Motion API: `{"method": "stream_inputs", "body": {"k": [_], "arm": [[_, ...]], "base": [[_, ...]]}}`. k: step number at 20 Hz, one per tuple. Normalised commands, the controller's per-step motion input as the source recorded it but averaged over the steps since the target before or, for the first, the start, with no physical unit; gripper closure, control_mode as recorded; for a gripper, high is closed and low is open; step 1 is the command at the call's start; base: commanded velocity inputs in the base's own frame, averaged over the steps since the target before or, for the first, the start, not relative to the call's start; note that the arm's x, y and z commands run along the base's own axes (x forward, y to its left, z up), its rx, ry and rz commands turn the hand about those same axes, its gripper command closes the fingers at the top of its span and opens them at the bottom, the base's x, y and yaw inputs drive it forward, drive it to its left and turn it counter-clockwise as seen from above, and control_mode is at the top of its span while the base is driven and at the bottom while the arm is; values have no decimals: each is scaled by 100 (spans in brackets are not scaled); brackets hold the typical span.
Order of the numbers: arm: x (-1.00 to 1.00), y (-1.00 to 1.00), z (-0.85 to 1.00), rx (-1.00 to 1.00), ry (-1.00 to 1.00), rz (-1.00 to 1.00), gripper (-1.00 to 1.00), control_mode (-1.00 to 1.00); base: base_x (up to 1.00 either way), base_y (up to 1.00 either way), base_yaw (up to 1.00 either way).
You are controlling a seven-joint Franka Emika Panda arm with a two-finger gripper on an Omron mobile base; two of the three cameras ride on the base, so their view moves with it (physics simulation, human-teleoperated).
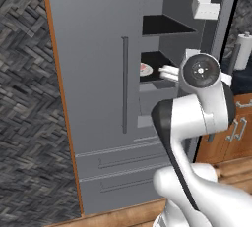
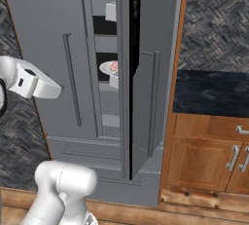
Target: Retrieve the steak from the fridge and place it on the saucepan with marinade on the stove.
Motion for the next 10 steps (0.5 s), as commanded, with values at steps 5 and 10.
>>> {"method": "stream_inputs", "body": {"k": [5,10], "arm": [[-14,38,-23,-2,-24,13,-100,-100],[-5,57,-12,-2,-38,18,-100,-100]], "base": [[0,0,0],[0,0,0]]}}
